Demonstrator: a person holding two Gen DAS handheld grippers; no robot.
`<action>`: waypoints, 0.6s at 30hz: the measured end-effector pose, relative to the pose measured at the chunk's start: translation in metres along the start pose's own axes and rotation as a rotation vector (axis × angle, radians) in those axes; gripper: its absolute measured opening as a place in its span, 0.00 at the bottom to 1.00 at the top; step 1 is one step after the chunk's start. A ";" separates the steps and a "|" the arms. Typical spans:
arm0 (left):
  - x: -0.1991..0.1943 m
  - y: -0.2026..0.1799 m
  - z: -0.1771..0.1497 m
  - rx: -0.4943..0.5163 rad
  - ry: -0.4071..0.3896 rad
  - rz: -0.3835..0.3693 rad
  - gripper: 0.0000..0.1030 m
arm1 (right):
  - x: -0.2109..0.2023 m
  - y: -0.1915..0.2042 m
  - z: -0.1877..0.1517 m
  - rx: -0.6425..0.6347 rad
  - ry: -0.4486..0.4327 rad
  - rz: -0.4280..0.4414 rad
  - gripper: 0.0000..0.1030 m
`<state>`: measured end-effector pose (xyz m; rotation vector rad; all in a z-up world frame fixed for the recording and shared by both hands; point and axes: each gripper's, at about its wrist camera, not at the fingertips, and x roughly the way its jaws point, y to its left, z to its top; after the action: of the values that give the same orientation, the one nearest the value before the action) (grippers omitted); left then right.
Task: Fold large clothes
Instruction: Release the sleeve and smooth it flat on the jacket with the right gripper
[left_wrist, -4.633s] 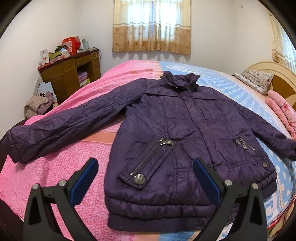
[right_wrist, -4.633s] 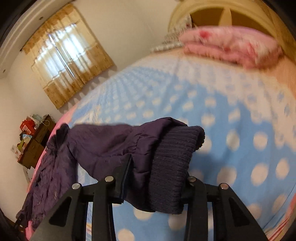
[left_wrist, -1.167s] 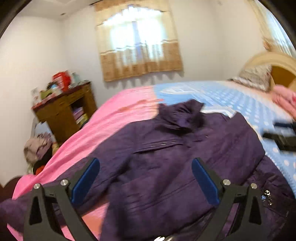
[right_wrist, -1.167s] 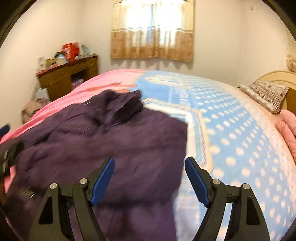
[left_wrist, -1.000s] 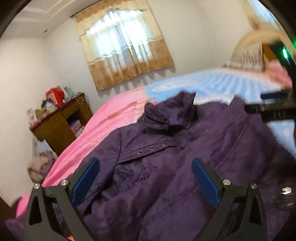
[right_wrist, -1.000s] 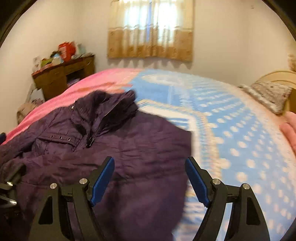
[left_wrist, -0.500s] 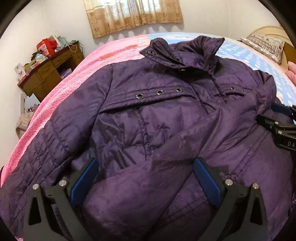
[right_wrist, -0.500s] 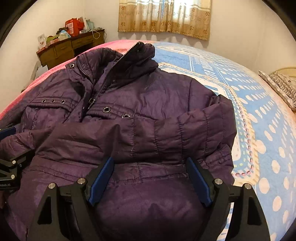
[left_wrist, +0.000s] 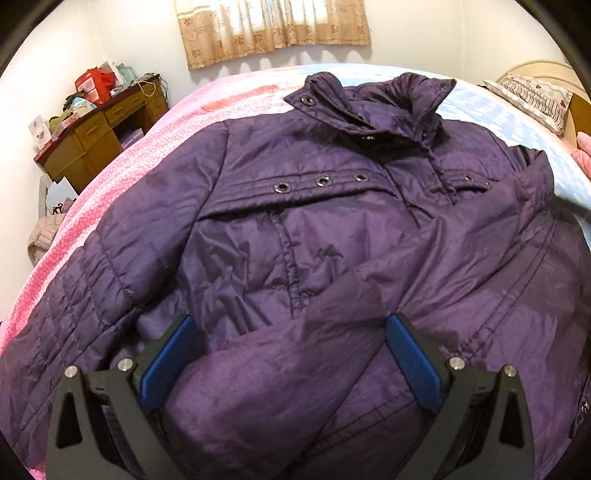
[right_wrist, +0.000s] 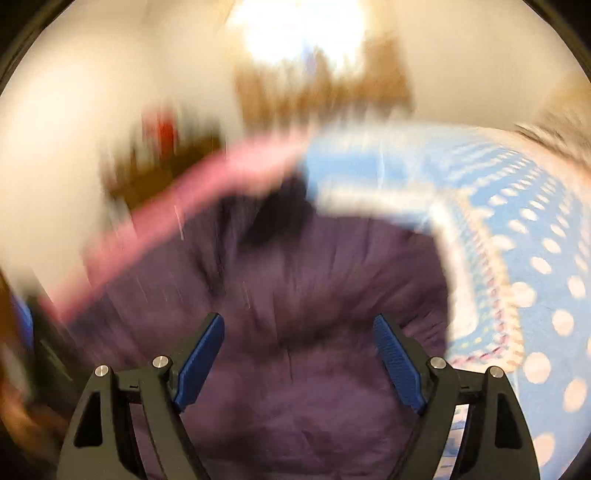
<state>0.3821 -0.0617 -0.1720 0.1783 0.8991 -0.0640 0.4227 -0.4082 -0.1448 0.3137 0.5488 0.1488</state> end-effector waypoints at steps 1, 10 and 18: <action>-0.001 0.000 -0.001 -0.004 -0.004 0.000 1.00 | -0.006 -0.009 0.006 0.046 -0.028 -0.021 0.84; -0.002 -0.001 -0.002 -0.009 -0.007 0.026 1.00 | 0.062 -0.006 0.020 -0.100 0.145 -0.139 0.84; -0.003 -0.001 -0.003 -0.004 -0.007 0.028 1.00 | 0.110 0.006 -0.010 -0.251 0.320 -0.231 0.89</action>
<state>0.3782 -0.0626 -0.1719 0.1870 0.8897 -0.0371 0.5097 -0.3757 -0.2041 -0.0213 0.8688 0.0426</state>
